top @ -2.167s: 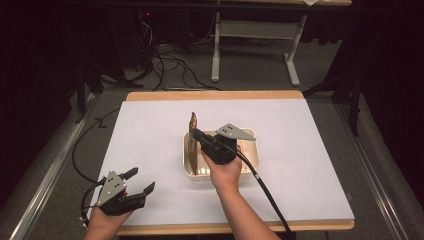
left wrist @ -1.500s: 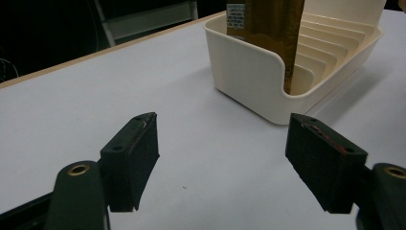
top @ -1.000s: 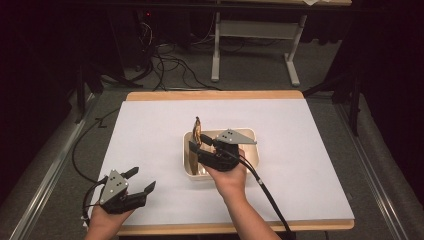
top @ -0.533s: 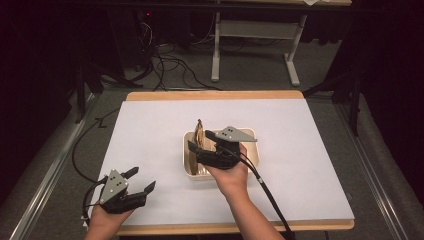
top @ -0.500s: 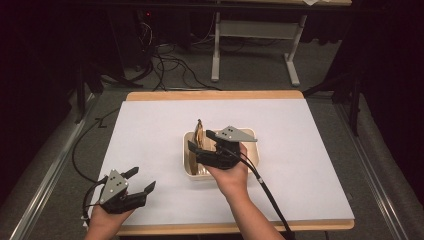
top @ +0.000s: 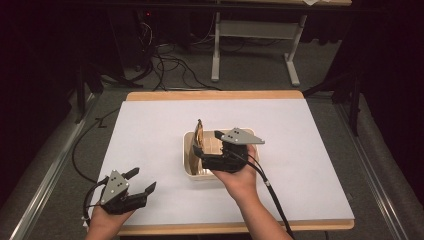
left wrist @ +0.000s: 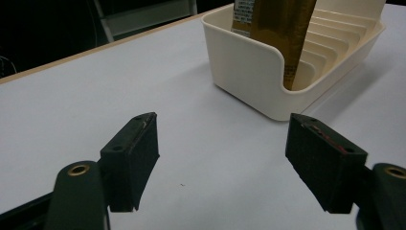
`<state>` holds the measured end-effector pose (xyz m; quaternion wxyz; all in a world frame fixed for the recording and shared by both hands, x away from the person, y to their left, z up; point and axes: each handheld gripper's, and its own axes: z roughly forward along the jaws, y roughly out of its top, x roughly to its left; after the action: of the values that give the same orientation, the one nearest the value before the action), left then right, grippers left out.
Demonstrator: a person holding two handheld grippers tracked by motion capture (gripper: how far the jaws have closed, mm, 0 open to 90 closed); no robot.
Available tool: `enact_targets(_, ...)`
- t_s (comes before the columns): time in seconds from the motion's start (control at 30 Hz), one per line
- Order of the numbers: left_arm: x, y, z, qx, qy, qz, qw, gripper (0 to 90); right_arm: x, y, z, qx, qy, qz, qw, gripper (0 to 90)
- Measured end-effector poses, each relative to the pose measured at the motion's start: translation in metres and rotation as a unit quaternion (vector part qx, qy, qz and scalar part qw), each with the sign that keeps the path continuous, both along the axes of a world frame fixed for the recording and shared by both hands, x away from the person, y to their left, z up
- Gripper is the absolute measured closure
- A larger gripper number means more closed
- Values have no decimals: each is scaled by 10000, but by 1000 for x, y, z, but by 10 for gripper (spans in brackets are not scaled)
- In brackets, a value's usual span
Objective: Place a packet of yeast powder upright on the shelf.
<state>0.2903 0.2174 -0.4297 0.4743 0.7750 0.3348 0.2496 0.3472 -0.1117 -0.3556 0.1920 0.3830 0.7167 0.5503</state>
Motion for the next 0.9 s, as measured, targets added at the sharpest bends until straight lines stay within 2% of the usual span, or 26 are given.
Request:
enact_targets(0.27, 0, 2, 0, -4, 21, 23, 10000, 273, -15, -38, 0, -198, -229, -2, 9995, 191)
enact_targets(0.43, 1, 2, -1, -3, 45, 45, 10000, 273, -23, -72, -5, -242, -254, -122, 9993, 206)
enact_targets(0.7, 2, 3, -2, -6, 73, 91, 9999, 272, -38, -135, -18, -352, -96, -640, 9973, 199)
enact_targets(0.9, 3, 3, -3, 18, 97, 112, 9999, 272, -53, -185, -33, -402, 72, -1115, 9929, 194)
